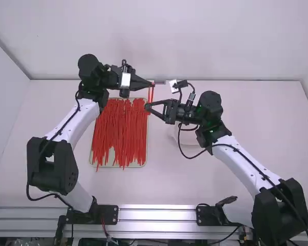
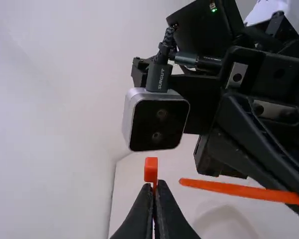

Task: Fasten the cable tie

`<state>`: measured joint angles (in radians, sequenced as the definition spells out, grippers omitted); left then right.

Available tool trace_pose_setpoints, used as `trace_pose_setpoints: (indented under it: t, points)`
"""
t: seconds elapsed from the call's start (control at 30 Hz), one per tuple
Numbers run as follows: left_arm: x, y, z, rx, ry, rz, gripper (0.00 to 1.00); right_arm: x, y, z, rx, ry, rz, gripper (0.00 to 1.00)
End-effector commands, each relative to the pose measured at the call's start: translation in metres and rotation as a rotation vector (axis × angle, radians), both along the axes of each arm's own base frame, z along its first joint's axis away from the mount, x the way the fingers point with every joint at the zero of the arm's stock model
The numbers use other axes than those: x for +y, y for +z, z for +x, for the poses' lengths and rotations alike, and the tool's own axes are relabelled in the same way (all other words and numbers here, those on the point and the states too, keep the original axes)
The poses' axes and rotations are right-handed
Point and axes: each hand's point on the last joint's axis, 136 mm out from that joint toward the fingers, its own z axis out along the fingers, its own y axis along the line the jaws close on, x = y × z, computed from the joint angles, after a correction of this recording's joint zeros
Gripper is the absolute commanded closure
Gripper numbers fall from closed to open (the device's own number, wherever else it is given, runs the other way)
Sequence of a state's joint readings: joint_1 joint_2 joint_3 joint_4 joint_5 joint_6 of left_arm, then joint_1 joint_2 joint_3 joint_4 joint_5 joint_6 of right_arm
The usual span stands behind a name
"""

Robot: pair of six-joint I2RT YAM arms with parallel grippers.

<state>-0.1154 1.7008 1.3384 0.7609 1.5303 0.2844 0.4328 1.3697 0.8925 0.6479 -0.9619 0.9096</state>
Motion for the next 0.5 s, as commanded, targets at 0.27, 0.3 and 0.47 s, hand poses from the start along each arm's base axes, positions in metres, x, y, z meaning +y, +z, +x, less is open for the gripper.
trace_pose_setpoints:
  t: [0.27, 0.3, 0.47]
  points:
    - [0.0006, -0.0019, 0.0066, 0.022, 0.033, -0.006, 0.98, -0.0043, -0.0031, 0.0018, 0.002, -0.006, -0.003, 1.0]
    - [0.0006, -0.0017, 0.0066, 0.021, 0.033, -0.007, 0.98, -0.0053, -0.0031, 0.0027, 0.002, -0.009, -0.003, 1.0]
    - [0.0002, -0.0011, 0.0057, 0.015, 0.029, -0.007, 0.98, -0.0092, -0.0033, 0.0064, 0.003, -0.022, -0.003, 1.0]
